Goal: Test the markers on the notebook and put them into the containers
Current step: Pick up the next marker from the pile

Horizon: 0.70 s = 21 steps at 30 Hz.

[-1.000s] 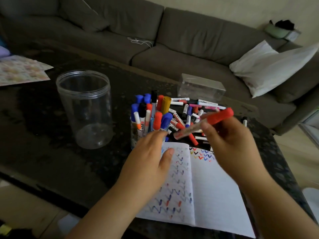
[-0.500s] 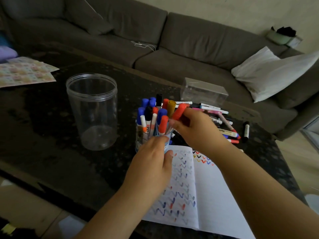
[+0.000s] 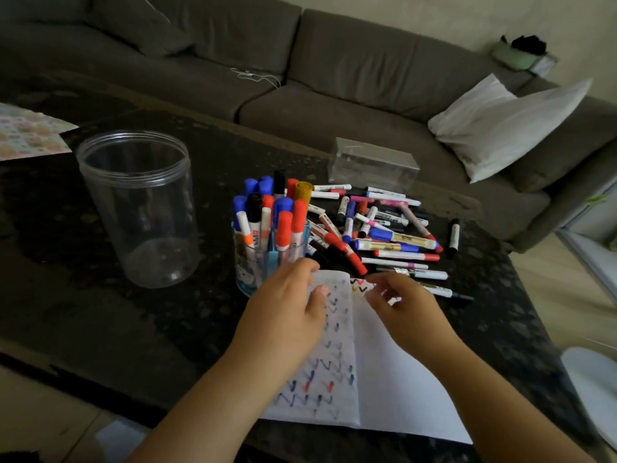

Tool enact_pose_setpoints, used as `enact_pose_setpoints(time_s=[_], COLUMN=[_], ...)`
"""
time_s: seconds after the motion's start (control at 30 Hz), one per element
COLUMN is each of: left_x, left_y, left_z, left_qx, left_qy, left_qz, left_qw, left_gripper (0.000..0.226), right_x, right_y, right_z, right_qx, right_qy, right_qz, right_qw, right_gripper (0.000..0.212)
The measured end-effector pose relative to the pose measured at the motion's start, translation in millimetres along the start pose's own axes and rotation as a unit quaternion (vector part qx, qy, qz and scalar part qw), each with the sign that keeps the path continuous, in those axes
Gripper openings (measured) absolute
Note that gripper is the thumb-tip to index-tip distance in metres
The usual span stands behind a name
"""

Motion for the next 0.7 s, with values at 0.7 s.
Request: enact_pose_setpoints(time_s=[0.7], left_x=[78.7], left_y=[-0.5], left_z=[44.3], left_qx=[0.039], left_qy=[0.035], left_qz=[-0.069], left_qw=[0.996], left_gripper=[0.034], right_x=[-78.4], right_y=[-3.5], right_z=[123.6], right_qx=[0.024], right_qy=[-0.187], right_qz=[-0.038], right_qw=[0.981], right_gripper=[0.02])
Point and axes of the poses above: each hand's wrist, its own y-axis towards the middle knuckle, its own x-axis out of the palm, z = x × y, the point moved 8 cm from there along y, towards the middle knuckle, and after that the axes turned 14 degrees about -x, right-handed, at the moved point
